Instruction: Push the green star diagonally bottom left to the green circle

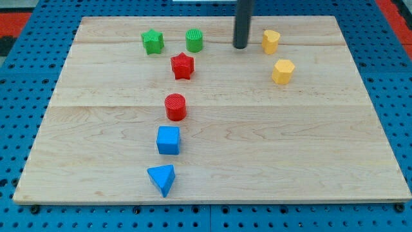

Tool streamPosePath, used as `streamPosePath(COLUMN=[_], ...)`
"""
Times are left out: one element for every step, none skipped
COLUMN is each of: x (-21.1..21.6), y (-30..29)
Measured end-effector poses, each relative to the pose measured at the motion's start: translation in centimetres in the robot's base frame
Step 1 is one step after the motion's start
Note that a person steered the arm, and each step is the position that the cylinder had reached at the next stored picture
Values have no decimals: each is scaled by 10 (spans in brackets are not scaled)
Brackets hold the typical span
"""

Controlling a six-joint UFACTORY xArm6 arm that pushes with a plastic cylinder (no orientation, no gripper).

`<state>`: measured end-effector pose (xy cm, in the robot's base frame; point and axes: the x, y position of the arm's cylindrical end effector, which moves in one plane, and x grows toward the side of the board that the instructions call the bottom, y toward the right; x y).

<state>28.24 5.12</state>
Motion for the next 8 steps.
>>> streamPosePath(x=[17,13,-24,-62,-62,-39,-18,-16], y=[-4,-18,-13,-34,-107,-119,-109,-114])
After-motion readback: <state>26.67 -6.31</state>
